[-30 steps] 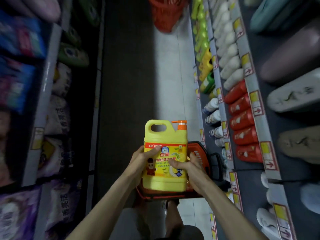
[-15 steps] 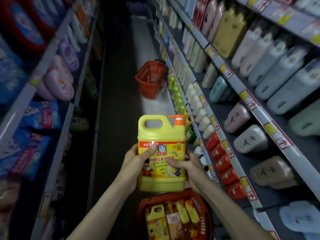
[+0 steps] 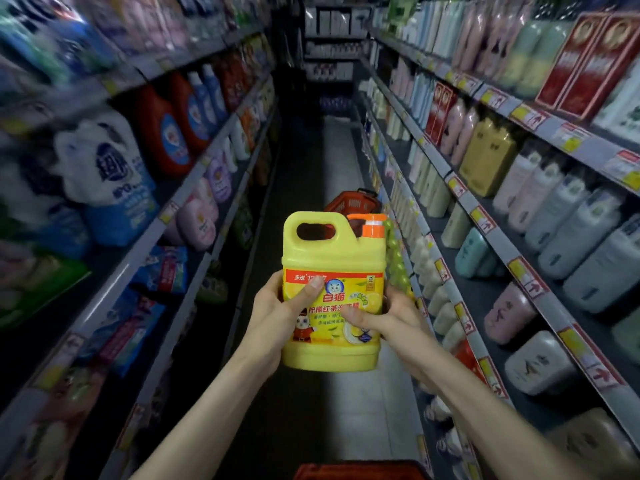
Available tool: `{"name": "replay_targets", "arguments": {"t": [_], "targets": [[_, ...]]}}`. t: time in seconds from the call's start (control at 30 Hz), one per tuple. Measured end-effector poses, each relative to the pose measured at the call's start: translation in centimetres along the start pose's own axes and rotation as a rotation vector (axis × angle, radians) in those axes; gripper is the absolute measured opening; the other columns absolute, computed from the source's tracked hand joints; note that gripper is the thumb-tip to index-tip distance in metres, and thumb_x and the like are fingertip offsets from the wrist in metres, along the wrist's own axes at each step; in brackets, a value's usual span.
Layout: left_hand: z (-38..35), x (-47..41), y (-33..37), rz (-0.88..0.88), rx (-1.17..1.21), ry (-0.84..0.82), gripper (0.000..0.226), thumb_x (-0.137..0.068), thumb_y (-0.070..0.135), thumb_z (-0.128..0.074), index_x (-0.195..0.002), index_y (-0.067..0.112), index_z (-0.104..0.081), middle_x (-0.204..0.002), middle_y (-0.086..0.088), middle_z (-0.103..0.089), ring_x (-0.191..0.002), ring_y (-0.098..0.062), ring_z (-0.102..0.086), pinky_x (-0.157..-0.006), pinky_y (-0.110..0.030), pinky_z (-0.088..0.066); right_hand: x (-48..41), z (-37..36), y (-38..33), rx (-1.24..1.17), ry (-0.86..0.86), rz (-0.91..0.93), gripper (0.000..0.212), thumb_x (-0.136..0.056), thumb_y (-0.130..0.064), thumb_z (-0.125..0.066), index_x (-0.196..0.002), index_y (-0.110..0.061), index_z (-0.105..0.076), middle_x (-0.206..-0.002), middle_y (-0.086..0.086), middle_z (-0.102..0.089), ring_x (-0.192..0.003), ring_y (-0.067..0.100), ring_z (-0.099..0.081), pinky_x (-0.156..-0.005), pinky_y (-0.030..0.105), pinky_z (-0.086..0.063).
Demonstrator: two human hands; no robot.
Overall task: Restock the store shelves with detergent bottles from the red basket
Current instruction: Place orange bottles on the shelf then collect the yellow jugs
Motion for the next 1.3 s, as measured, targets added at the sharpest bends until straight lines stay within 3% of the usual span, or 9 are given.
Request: {"name": "replay_targets", "arguments": {"t": [0.07, 0.17, 0.3, 0.47, 0.57, 0.67, 0.87, 1.0, 1.3], "targets": [[0.0, 1.3, 1.3, -0.056, -0.019, 0.076, 0.051, -0.088, 0.031, -0.08, -0.132, 0.015, -0.063, -0.118, -0.005, -0.079, -0.107, -0.025, -0.078, -0.097, -0.055, -0.061, 0.1, -0.5, -1.5, 0.016, -0.075, 0.04, 0.068, -0.075, -0.026, -0.095, -0.132, -0.014, -0.061, -0.117, -0.001, -0.08, -0.108, 0.018, -0.077, -0.09, 0.033, -0.063], [0.1, 3.9, 2.6, -0.122, -0.047, 0.198, 0.049, -0.089, 0.032, -0.08, -0.132, 0.016, -0.063, -0.118, -0.003, -0.079, -0.107, -0.023, -0.077, -0.098, -0.053, -0.061, 0.3, -1.5, -2.9, 0.05, -0.185, 0.087, 0.054, -0.086, -0.015, -0.086, -0.133, -0.016, -0.06, -0.121, 0.0, -0.079, -0.112, 0.02, -0.076, -0.096, 0.037, -0.062], [1.0, 8.5, 3.1, -0.177, -0.092, 0.375, 0.047, -0.091, 0.032, -0.078, -0.132, 0.016, -0.063, -0.117, -0.001, -0.079, -0.107, -0.02, -0.077, -0.098, -0.05, -0.061, 0.9, -4.2, -3.2, 0.085, -0.378, 0.128, 0.066, -0.084, -0.029, -0.091, -0.14, -0.019, -0.059, -0.128, 0.002, -0.076, -0.118, 0.022, -0.074, -0.103, 0.05, -0.058], [3.5, 16.2, 2.5, -0.208, -0.099, 0.615, 0.053, -0.087, 0.041, -0.081, -0.13, 0.014, -0.063, -0.118, -0.003, -0.079, -0.109, -0.023, -0.077, -0.098, -0.054, -0.06, 3.8, -9.6, -2.9, 0.112, -0.55, 0.182, 0.066, -0.079, -0.031, -0.09, -0.137, -0.024, -0.06, -0.121, -0.008, -0.078, -0.112, 0.01, -0.075, -0.099, 0.039, -0.061], [5.6, 21.4, 2.3, -0.212, -0.093, 0.742, 0.064, -0.081, 0.052, -0.086, -0.13, 0.017, -0.065, -0.121, -0.006, -0.078, -0.113, -0.028, -0.075, -0.098, -0.059, -0.058, 6.5, -13.3, -2.5, 0.117, -0.657, 0.178, 0.066, -0.076, -0.037, -0.091, -0.135, -0.027, -0.062, -0.121, -0.009, -0.077, -0.114, 0.009, -0.074, -0.1, 0.042, -0.06], [7.5, 27.1, 2.7, -0.219, -0.126, 0.874, 0.062, -0.08, 0.054, -0.084, -0.128, 0.019, -0.066, -0.119, -0.005, -0.079, -0.111, -0.026, -0.076, -0.097, -0.058, -0.059, 9.7, -17.6, -3.0, 0.1, -0.782, 0.19, 0.071, -0.072, -0.04, -0.091, -0.135, -0.024, -0.062, -0.12, -0.007, -0.078, -0.113, 0.011, -0.074, -0.1, 0.044, -0.06], [10.0, 38.8, 4.2, -0.247, -0.179, 1.124, 0.04, -0.09, 0.034, -0.077, -0.124, 0.016, -0.068, -0.112, -0.001, -0.081, -0.106, -0.021, -0.077, -0.091, -0.043, -0.064, 17.8, -25.6, -4.4, 0.05, -0.958, 0.247, 0.074, -0.066, -0.043, -0.091, -0.132, -0.024, -0.063, -0.116, -0.006, -0.079, -0.108, 0.012, -0.076, -0.094, 0.04, -0.062], [10.9, 46.4, 4.0, -0.273, -0.151, 1.245, 0.042, -0.09, 0.034, -0.078, -0.126, 0.016, -0.067, -0.115, -0.003, -0.08, -0.107, -0.023, -0.078, -0.091, -0.046, -0.063, 23.7, -30.0, -4.9, 0.036, -1.064, 0.253, 0.071, -0.062, -0.043, -0.093, -0.126, -0.026, -0.067, -0.113, -0.007, -0.08, -0.104, 0.012, -0.077, -0.09, 0.04, -0.064], [9.8, 64.9, 2.5, -0.28, -0.147, 1.455, 0.039, -0.092, 0.028, -0.076, -0.128, 0.019, -0.065, -0.114, 0.004, -0.08, -0.104, -0.014, -0.078, -0.08, -0.028, -0.064, 40.6, -36.3, -4.0, 0.02, -1.351, 0.224, 0.067, -0.067, -0.03, -0.094, -0.128, -0.022, -0.067, -0.115, -0.003, -0.08, -0.104, 0.018, -0.078, -0.091, 0.049, -0.064]]}}
Point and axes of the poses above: each hand's wrist, its own x-axis away from the middle knuckle, its own z-axis out of the back of the hand, y = z × x, the point moved 7 cm from there along -x, towards the middle knuckle
